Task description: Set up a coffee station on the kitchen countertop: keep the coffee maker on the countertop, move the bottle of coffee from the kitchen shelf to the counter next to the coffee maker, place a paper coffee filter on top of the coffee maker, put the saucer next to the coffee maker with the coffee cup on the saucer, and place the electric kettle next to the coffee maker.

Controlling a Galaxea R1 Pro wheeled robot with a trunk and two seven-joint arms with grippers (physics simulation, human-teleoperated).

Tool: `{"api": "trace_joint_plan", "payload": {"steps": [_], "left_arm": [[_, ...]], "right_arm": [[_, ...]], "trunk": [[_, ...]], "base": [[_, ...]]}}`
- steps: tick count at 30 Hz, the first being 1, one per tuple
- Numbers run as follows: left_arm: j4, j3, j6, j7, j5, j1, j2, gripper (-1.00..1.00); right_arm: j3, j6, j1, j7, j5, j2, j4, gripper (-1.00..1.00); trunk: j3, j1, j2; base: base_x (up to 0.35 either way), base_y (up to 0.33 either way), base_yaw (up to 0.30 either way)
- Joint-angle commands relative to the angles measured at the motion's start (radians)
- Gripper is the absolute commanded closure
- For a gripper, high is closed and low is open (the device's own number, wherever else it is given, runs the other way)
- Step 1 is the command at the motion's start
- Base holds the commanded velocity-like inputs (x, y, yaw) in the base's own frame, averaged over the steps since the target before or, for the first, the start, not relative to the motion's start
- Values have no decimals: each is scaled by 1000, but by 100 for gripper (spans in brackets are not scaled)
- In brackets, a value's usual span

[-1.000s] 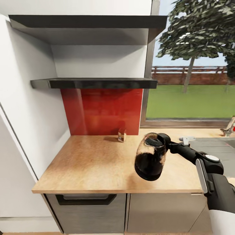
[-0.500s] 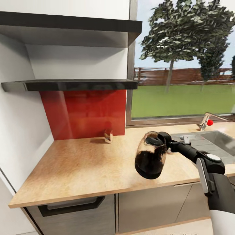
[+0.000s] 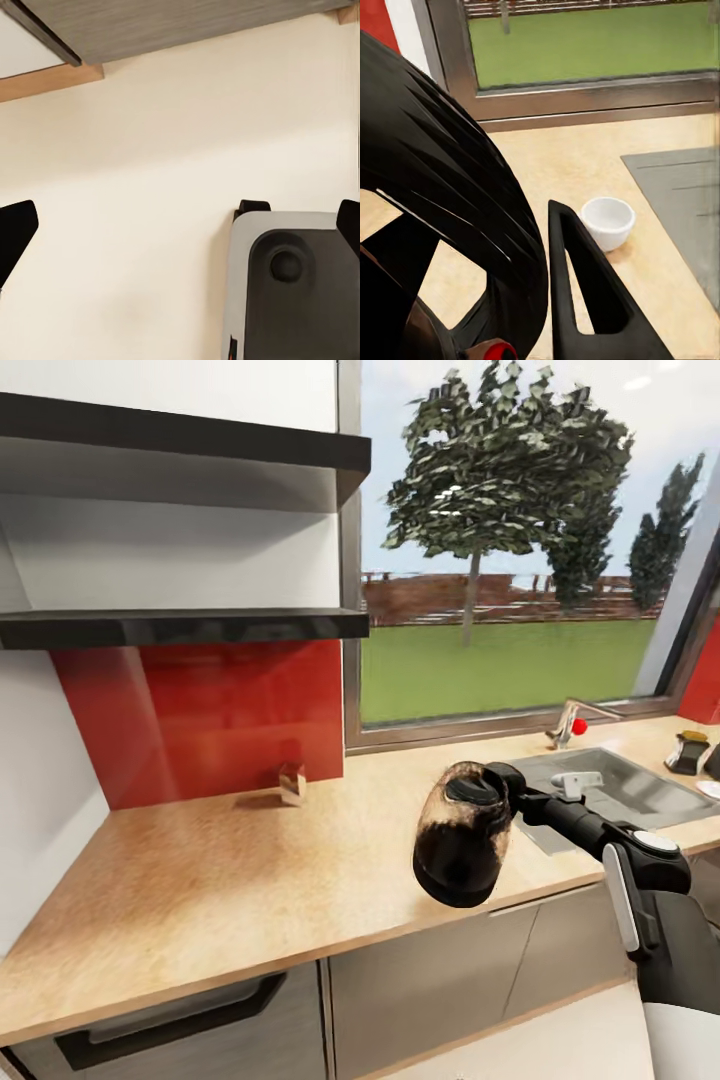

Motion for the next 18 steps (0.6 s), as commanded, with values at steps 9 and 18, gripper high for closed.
{"api": "trace_joint_plan", "payload": {"steps": [9, 18], "left_arm": [[1, 10, -3, -4, -10, 0, 0, -100], [1, 10, -3, -4, -10, 0, 0, -100]], "right_arm": [[-2, 6, -1, 7, -1, 0, -1, 100], [-2, 7, -1, 7, -1, -1, -1, 100]], "trunk": [[8, 0, -1], [16, 0, -1]], "base": [[0, 0, -273], [0, 0, -273]]}}
